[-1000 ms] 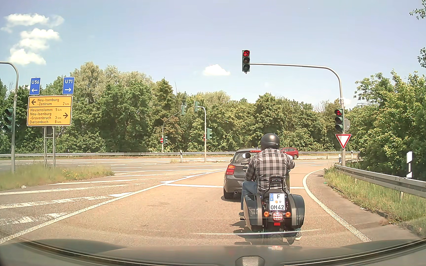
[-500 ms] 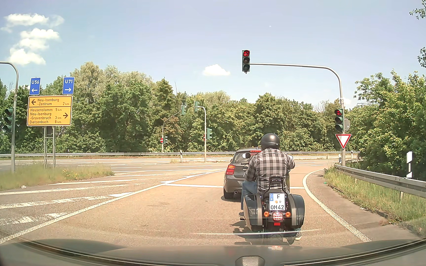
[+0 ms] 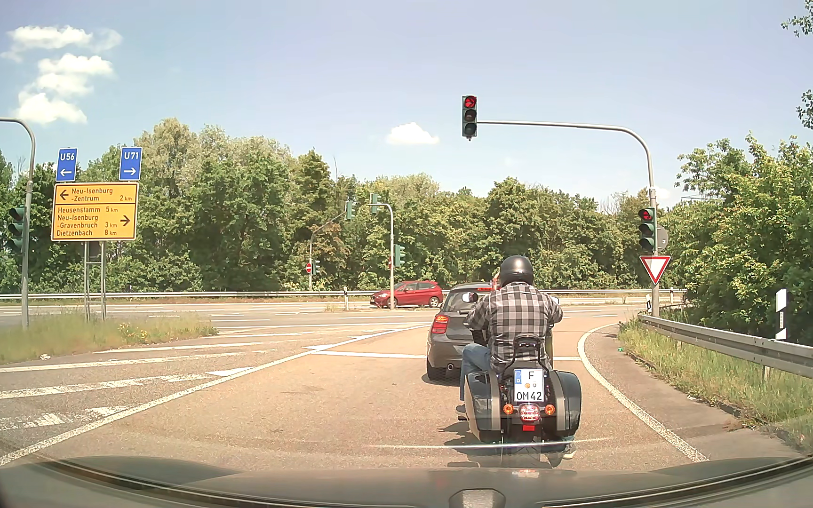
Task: Follow the waypoints while adhering to traffic rules and regulations
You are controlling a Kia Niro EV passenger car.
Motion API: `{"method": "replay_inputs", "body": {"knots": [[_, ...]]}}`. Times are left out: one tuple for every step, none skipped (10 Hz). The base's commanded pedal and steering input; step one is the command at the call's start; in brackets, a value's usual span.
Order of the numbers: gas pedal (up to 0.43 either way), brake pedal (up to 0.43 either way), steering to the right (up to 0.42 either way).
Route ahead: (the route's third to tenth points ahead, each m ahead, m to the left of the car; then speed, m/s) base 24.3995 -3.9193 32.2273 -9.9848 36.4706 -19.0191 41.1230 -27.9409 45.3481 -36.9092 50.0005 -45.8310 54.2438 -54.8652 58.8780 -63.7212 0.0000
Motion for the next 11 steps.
{"method": "replay_inputs", "body": {"knots": [[0.000, 0.372, 0.030], [0.000, 0.372, 0.030], [0.000, 0.372, 0.030], [0.000, 0.372, 0.030], [0.000, 0.372, 0.030], [0.000, 0.372, 0.030], [0.000, 0.372, 0.030], [0.000, 0.372, 0.030], [0.000, 0.372, 0.030], [0.000, 0.372, 0.030], [0.000, 0.372, 0.030]]}}
